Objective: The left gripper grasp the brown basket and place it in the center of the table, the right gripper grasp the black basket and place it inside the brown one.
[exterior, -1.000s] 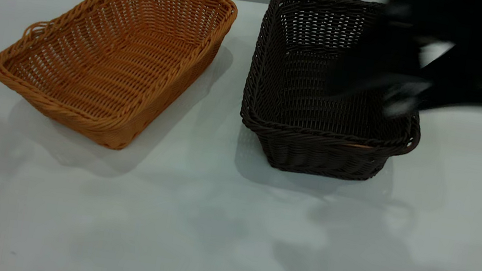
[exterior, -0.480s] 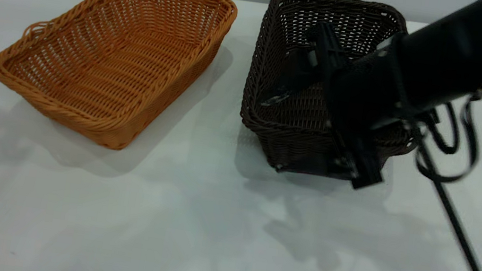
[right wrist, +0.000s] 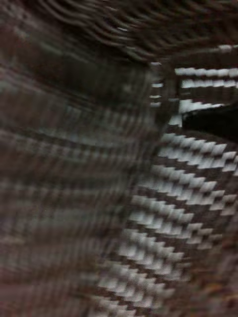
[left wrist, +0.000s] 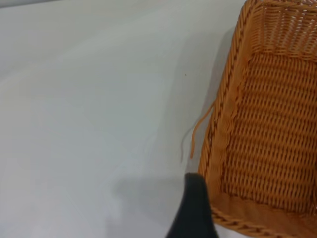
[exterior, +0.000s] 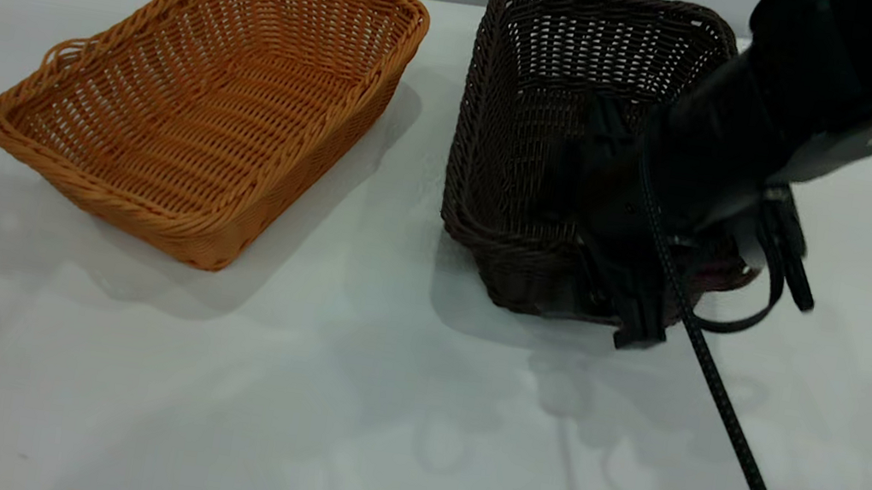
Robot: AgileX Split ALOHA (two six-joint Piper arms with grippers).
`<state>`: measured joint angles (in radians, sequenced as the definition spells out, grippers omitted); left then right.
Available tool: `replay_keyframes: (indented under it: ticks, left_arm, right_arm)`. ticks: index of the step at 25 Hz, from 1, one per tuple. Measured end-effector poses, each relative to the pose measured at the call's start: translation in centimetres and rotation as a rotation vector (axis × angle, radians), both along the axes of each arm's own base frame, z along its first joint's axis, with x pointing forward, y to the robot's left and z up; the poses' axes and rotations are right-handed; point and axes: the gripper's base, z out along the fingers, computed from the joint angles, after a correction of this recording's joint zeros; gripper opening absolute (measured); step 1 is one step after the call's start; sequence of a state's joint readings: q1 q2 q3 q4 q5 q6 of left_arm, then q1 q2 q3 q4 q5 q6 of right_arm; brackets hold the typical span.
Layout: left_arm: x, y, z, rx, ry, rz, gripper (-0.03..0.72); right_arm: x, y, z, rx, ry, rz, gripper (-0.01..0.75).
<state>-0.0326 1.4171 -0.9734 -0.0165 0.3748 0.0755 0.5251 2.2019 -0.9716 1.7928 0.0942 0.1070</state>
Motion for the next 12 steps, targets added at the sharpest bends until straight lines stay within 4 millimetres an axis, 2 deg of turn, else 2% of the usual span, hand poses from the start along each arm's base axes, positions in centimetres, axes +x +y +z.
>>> replay_keyframes:
  ticks: [5, 8, 12]
  left_arm:
    - [4.2, -0.1, -1.8, 0.001, 0.102, 0.002, 0.552]
    - [7.0, -0.3, -4.0, 0.011, 0.195, -0.009, 0.552]
    - [10.6, -1.5, -8.0, 0.045, 0.297, -0.083, 0.552]
  right_arm:
    - [0.4, -0.3, -0.5, -0.029, 0.003, -0.06, 0.519]
    - [0.4, -0.3, -0.5, -0.028, 0.002, -0.062, 0.519]
    - [0.4, -0.2, -0.5, -0.024, 0.004, -0.061, 0.519]
